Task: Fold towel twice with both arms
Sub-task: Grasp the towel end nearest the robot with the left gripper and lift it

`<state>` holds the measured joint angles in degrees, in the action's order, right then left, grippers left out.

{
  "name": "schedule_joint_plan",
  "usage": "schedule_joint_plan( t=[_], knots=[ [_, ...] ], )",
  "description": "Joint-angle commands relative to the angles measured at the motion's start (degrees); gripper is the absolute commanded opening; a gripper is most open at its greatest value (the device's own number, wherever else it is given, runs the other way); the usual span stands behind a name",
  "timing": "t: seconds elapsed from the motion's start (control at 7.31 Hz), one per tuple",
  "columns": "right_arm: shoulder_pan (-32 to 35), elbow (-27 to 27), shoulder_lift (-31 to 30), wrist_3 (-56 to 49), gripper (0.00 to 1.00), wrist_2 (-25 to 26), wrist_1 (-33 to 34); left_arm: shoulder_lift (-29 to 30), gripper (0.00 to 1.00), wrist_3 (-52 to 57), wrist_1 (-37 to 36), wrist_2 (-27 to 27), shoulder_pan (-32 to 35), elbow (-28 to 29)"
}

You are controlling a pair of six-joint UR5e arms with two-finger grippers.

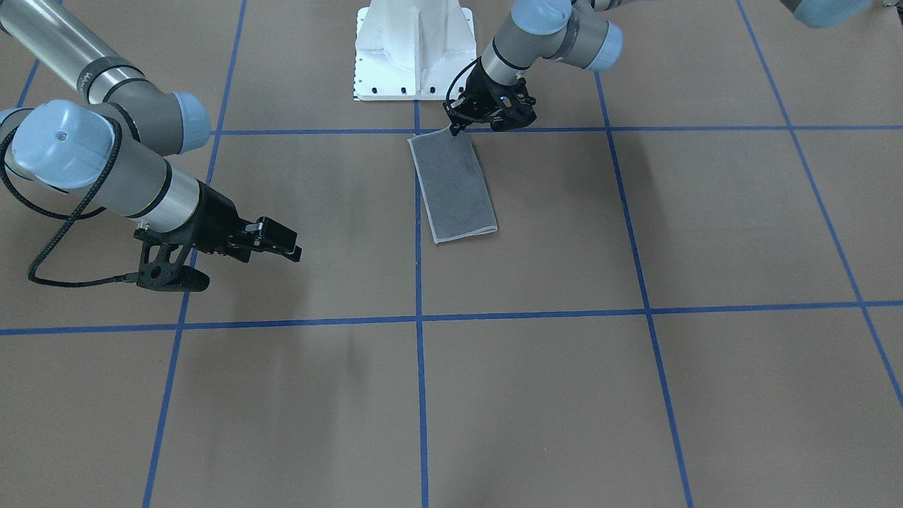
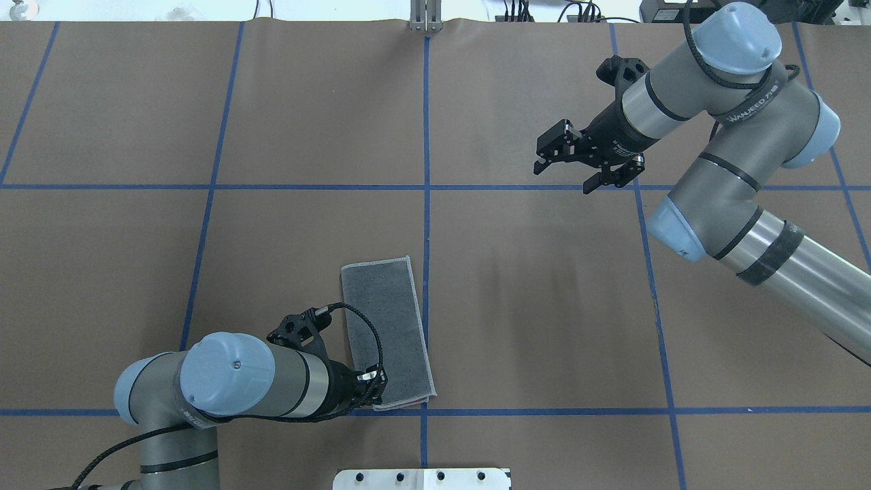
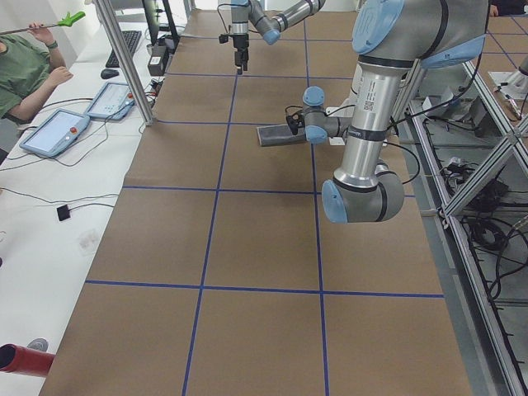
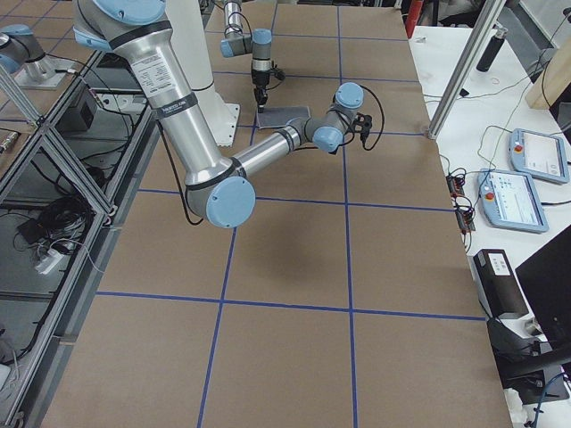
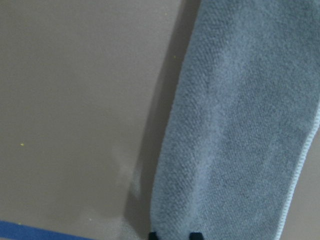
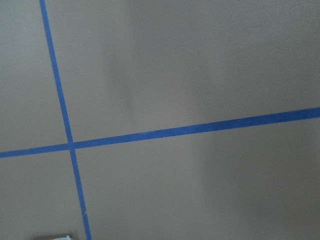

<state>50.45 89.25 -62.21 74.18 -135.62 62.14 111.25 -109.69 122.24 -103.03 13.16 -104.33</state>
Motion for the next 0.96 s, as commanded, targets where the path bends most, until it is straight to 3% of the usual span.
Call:
schedule_joint_plan(
  t=[0.0,0.82],
  knots=[
    [0.00,-0.04,-0.02,0.00,1.00,0.00,0.00,0.19,0.00,0.00,-0.16,-0.24,0.55,-1.40],
    [0.00,-0.13,0.07,0.00,1.00,0.44,0.00,1.15,0.00,0.62,-0.25,-0.60,10.21,0.34]
  ],
)
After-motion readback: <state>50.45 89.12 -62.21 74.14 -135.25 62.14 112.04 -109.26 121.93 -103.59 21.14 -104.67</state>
